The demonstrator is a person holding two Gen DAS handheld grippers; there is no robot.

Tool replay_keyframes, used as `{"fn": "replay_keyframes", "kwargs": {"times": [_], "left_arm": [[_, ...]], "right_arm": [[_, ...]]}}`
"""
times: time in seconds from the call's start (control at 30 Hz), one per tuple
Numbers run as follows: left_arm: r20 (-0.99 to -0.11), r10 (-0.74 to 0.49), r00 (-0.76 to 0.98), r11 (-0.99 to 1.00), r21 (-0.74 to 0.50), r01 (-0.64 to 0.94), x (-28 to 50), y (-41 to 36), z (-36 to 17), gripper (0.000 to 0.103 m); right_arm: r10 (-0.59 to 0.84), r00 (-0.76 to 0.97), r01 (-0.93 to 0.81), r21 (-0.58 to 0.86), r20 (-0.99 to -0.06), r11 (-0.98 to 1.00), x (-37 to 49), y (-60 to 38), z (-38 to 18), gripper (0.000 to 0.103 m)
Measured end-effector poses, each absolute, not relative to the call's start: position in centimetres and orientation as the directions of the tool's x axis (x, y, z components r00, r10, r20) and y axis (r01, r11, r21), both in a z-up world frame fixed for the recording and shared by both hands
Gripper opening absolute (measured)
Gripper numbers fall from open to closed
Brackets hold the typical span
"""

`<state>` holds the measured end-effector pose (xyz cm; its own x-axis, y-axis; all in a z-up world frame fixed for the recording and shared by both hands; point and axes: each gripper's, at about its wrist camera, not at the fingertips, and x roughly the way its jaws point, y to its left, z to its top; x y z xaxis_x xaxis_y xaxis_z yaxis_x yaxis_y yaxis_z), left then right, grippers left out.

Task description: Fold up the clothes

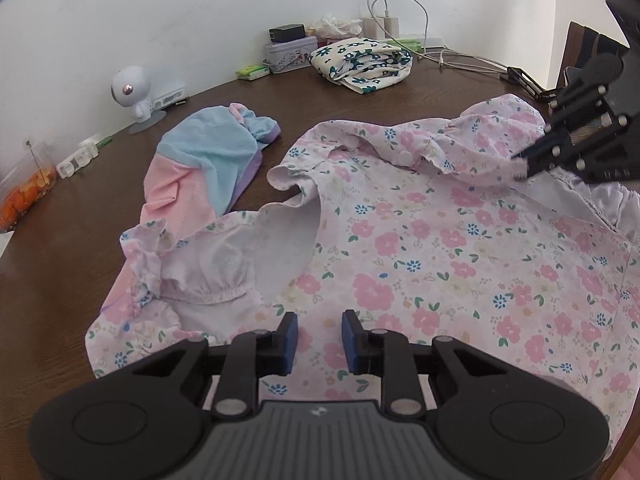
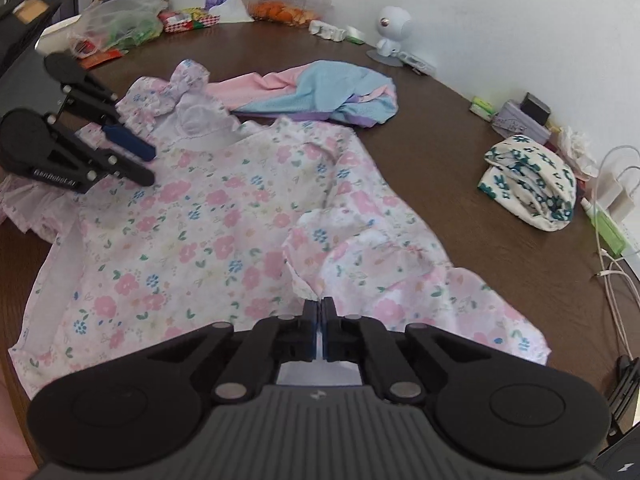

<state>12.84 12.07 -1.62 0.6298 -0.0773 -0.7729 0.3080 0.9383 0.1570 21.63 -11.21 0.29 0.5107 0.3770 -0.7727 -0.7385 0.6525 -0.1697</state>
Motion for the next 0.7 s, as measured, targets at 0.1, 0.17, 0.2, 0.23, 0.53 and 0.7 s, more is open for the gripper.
{"fn": "replay_keyframes", "kwargs": {"times": [0.1,0.17,0.2,0.23,0.53,0.7], "left_arm": [[-0.769,-0.083,0.633,0.934,0.161,0.318,12.6,12.1,-1.6,0.023],[-0.767,-0.089,0.635,0.932,0.162,0.325,12.6,12.2,-1.6,0.023],[-0.767,-0.093,0.634,0.932,0.157,0.327,12.6,12.3,-1.6,0.022],[-0.768,-0.098,0.633,0.932,0.152,0.329,12.7,12.4,-1.6,0.023],[-0.773,-0.120,0.623,0.930,0.132,0.342,12.9,12.9,-1.6,0.022],[-0.772,-0.150,0.617,0.936,0.091,0.341,13.5,13.3,-0.4,0.027]], "right_arm": [[0.338,0.569,-0.660,-0.172,-0.750,0.731,25.8,-13.5,2.5,0.002],[0.308,0.605,-0.603,-0.171,-0.734,0.779,28.5,-15.0,3.9,0.002],[0.292,0.623,-0.574,-0.170,-0.726,0.801,29.9,-15.8,4.6,0.002],[0.275,0.639,-0.543,-0.168,-0.718,0.823,31.3,-16.5,5.4,0.002],[0.176,0.643,-0.439,-0.170,-0.745,0.882,39.0,-16.0,-0.3,0.002],[0.232,0.670,-0.410,-0.090,-0.705,0.908,38.4,-16.2,0.1,0.044]]}}
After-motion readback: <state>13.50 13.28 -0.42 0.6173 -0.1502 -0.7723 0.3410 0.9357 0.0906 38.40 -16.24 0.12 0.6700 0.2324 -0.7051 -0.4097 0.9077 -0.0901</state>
